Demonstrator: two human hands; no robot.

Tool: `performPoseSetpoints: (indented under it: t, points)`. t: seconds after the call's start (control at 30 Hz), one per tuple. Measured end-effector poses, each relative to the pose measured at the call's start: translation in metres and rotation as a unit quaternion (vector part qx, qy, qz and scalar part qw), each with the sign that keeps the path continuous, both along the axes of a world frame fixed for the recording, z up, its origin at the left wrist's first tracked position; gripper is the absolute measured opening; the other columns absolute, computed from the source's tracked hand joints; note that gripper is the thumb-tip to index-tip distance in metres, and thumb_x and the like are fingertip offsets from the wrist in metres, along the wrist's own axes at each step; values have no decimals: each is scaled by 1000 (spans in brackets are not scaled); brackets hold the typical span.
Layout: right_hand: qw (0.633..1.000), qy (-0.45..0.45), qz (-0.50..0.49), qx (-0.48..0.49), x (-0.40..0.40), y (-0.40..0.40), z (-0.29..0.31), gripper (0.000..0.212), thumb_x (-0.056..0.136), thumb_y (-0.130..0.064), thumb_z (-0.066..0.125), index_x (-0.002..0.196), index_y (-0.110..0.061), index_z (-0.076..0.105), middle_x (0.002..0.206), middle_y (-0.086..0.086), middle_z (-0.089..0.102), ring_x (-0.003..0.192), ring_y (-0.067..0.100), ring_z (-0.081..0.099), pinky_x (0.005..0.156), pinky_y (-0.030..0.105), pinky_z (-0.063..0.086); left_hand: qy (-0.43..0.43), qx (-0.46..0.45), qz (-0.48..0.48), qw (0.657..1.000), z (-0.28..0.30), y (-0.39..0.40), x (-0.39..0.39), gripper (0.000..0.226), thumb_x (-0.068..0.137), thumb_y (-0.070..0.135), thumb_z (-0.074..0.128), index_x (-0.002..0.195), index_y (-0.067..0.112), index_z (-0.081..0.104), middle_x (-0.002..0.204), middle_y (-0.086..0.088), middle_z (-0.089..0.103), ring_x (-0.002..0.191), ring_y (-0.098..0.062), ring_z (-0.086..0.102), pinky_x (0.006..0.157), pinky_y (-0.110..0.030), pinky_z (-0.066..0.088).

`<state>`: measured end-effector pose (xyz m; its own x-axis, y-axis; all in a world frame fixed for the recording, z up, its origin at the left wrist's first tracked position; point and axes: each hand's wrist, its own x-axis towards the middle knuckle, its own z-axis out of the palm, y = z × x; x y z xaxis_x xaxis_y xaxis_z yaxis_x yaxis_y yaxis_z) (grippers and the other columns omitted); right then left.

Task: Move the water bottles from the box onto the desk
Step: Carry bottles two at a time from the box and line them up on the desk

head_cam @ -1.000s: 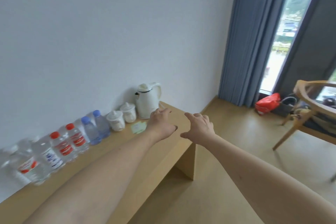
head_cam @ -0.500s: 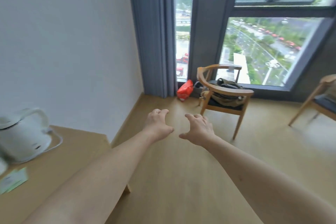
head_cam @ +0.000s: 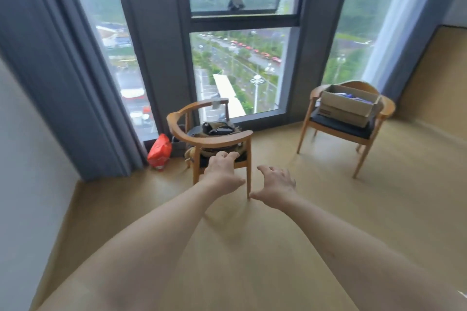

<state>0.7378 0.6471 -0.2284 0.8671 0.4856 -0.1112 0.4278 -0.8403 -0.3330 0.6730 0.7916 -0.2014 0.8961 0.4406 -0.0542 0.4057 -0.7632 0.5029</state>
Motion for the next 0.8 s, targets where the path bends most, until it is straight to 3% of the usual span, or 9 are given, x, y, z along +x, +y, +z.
performPoseSetpoints:
  t: [0.13, 0.4, 0.8]
  points:
    - [997, -11, -71, 1, 67, 8, 17, 84, 81, -55, 77, 152, -34, 38, 150, 4, 47, 137, 28, 40, 106, 45, 39, -10, -1, -70, 997, 13, 14, 86, 78, 83, 32, 84, 150, 26, 45, 150, -6, 46, 136, -28, 43, 109, -45, 48]
    - [985, 14, -173, 1, 159, -1, 11, 79, 84, -53, 74, 153, -35, 39, 148, 3, 48, 137, 26, 40, 107, 43, 39, -1, -13, -192, 981, -2, 3, 219, 83, 82, 30, 83, 153, 31, 41, 159, -4, 37, 145, -26, 34, 110, -42, 42]
    - [968, 18, -250, 20, 381, -59, -23, 77, 86, -51, 75, 152, -31, 41, 147, 5, 49, 137, 29, 42, 107, 45, 41, 26, -18, -248, 968, -56, -50, 466, 86, 80, 28, 84, 154, 29, 39, 158, -5, 34, 145, -26, 30, 112, -41, 40]
